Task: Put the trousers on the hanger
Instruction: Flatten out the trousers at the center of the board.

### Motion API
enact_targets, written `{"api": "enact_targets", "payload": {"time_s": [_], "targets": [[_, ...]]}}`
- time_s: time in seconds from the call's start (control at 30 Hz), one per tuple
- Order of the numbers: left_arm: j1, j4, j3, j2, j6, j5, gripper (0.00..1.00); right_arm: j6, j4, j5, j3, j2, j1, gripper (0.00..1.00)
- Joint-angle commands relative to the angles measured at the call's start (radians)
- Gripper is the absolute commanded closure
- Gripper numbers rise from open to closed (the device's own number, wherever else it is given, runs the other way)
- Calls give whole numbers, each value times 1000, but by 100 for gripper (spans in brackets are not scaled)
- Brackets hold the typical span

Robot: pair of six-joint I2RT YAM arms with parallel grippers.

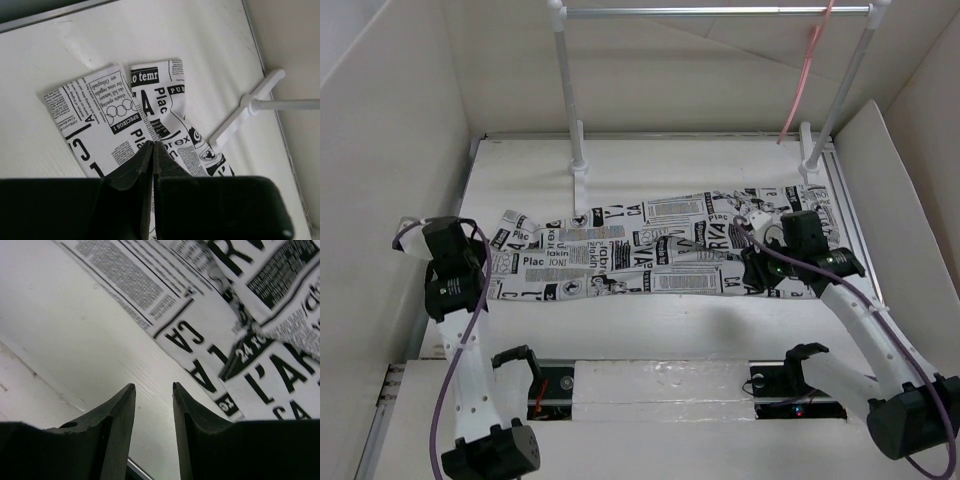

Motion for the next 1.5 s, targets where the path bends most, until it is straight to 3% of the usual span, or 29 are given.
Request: {"api": "enact_targets", "payload": {"time_s": [0.0, 0.1, 0.2, 0.23, 0.37, 0.5, 0.63, 0.7, 0.77, 1.07, 1.27, 1.37, 1.4, 1.47], "targets": [[-48, -37, -75, -18, 25, 8, 100, -8, -54, 41, 44, 4, -87, 59], [-62, 46, -214, -32, -16, 57, 100, 13, -71, 86, 58, 18, -176, 59], [-62, 92, -212, 35, -93, 103, 69, 47, -112, 231, 69, 62, -300, 57], [-62, 122, -212, 35, -99, 103, 67, 65, -114, 231, 69, 76, -300, 57], [-62, 245, -296, 13, -108, 281, 65, 110, -77, 299, 34, 147, -489, 57], [-101, 270, -309, -9, -35, 272, 59, 214, 27, 323, -2, 188, -752, 57], [-101, 262, -300, -6, 28, 301, 54, 317, 76, 285, 0, 260, -921, 53], [-101, 273, -309, -17, 36, 344, 53, 348, 82, 282, 13, 312, -966, 52], [-101, 262, -301, -17, 42, 370, 53, 362, 107, 284, 21, 342, -1004, 44], [-124, 242, -307, 25, 73, 323, 52, 351, 183, 282, 9, 523, -1057, 44], [-61, 209, -342, 91, 5, 320, 55, 362, 315, 241, -49, 580, -1067, 54], [-61, 192, -336, 146, -50, 284, 54, 359, 357, 213, -56, 580, -1067, 66], [-61, 187, -335, 167, -61, 268, 54, 357, 355, 204, -59, 583, -1067, 82], [-61, 141, -324, 189, -93, 180, 50, 360, 334, 199, -59, 583, -1067, 95]]}}
